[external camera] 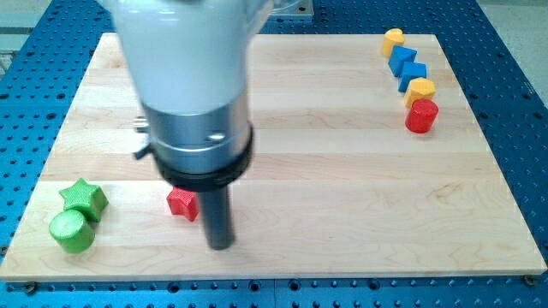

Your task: Move the red star below the red circle

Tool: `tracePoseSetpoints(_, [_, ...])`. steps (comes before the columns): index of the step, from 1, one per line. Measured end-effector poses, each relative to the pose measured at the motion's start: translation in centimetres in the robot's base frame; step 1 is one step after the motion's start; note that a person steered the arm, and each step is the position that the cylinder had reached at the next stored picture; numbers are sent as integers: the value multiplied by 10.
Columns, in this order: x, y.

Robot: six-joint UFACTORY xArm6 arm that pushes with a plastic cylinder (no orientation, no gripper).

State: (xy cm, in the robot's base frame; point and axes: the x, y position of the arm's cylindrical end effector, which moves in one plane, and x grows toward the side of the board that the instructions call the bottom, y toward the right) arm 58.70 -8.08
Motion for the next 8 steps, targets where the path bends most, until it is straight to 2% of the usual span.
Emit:
tracePoseSetpoints(1, [-4,-73])
tracePoseSetpoints(2, [-18,-73])
tracePoseSetpoints(4, [-23,64])
tracePoseSetpoints(6, [-29,13])
tracePoseSetpoints(7, [-60,88])
tracePoseSetpoints(8, [-74,115])
